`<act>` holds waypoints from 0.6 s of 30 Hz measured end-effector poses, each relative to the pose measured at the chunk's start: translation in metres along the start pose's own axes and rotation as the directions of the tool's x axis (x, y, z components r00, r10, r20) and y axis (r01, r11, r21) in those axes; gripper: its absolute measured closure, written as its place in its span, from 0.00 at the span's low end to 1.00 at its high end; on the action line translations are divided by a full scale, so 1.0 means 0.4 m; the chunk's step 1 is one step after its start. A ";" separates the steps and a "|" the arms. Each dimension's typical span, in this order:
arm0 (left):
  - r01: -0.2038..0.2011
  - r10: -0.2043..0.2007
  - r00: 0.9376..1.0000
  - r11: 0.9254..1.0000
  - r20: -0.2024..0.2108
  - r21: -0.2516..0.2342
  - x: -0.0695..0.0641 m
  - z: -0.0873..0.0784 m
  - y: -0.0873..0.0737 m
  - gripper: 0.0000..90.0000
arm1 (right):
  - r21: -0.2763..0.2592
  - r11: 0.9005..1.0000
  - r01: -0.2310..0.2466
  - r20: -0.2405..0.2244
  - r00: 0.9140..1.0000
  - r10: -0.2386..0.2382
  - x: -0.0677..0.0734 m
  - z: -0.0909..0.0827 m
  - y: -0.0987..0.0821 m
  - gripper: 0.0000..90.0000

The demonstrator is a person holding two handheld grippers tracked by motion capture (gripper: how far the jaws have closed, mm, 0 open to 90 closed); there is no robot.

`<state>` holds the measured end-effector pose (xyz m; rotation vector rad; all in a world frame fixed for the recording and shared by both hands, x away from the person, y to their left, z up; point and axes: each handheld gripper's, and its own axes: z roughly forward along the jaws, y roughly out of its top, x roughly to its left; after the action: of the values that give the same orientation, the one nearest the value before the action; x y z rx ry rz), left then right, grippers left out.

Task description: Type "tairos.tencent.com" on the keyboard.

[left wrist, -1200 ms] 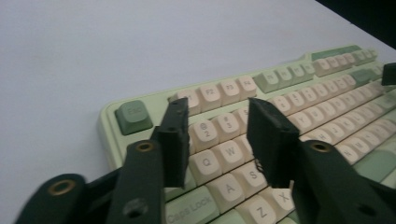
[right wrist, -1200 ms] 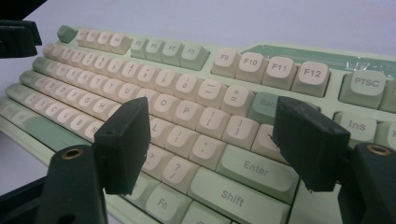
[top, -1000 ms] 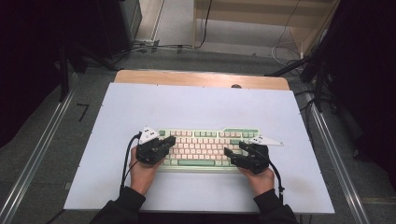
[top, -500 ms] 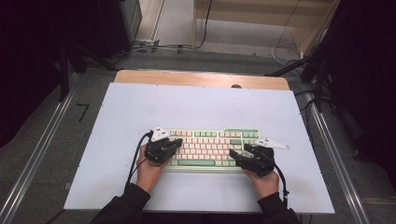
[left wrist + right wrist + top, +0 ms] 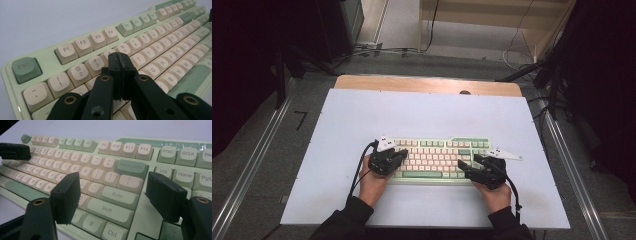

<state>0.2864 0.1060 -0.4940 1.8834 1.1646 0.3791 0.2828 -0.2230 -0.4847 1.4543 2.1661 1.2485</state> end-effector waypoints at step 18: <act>0.007 -0.008 1.000 1.000 0.013 0.013 -0.001 0.005 -0.001 1.00 | 0.003 1.000 0.001 0.001 1.000 -0.001 0.000 0.001 0.000 0.29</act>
<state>0.2872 0.1050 -0.4955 1.8898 1.1681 0.3553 0.2829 -0.2227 -0.4852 1.4544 2.1690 1.2438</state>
